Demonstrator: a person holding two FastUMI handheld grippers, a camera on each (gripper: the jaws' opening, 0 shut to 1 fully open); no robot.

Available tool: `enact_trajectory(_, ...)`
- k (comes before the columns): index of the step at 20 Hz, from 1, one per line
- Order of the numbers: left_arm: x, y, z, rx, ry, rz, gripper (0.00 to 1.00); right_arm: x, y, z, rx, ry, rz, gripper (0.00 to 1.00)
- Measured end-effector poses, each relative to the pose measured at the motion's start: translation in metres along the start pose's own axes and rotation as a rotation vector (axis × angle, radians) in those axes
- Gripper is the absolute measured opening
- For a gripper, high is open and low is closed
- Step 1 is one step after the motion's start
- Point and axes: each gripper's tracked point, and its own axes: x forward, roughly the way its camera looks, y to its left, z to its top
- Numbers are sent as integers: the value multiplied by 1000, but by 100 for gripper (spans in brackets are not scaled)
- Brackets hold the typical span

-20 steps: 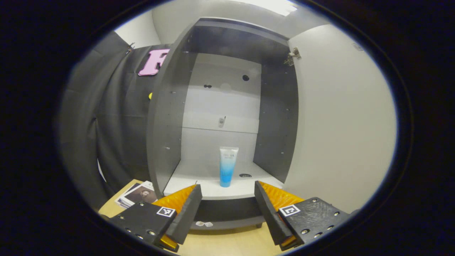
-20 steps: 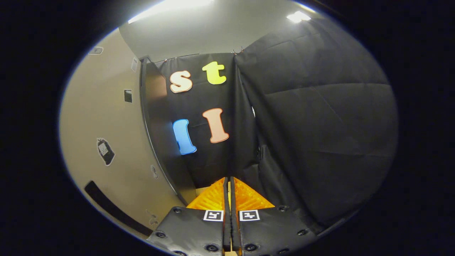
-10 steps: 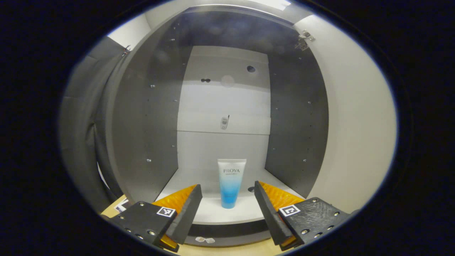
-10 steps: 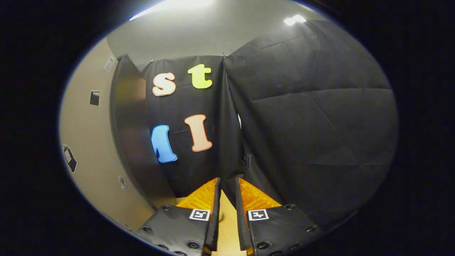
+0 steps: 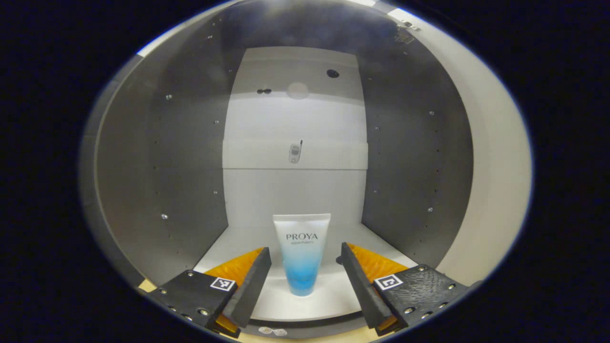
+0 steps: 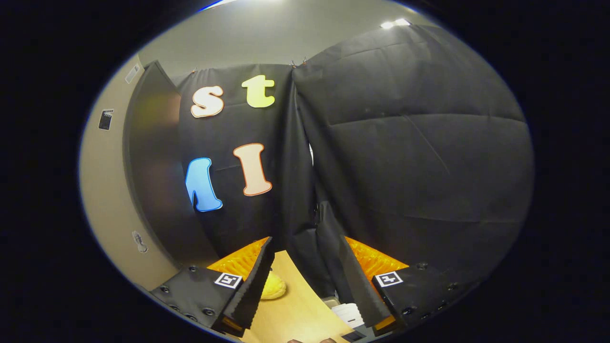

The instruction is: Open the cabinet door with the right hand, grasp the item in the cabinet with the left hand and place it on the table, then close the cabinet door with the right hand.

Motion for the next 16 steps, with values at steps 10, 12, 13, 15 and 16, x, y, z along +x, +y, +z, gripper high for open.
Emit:
enact_trajectory(10, 22, 0, -4, -23, 18, -19, 73, 13, -7, -9, -24, 25, -39, 92)
enact_trajectory(12, 22, 5, 1, -7, 5, 1, 62, 15, -7, -10, -19, 31, -37, 98)
enact_trajectory(13, 20, 5, 3, -2, -1, 1, 58, 16, -7, -10, -12, 32, -36, 98)
enact_trajectory(15, 21, 4, 1, -2, 0, -1, 55, 17, -7, -9, -2, 27, -36, 98)
enact_trajectory(16, 21, 2, 2, -4, 1, -10, 55, 16, -9, -9, -2, 24, -40, 98)
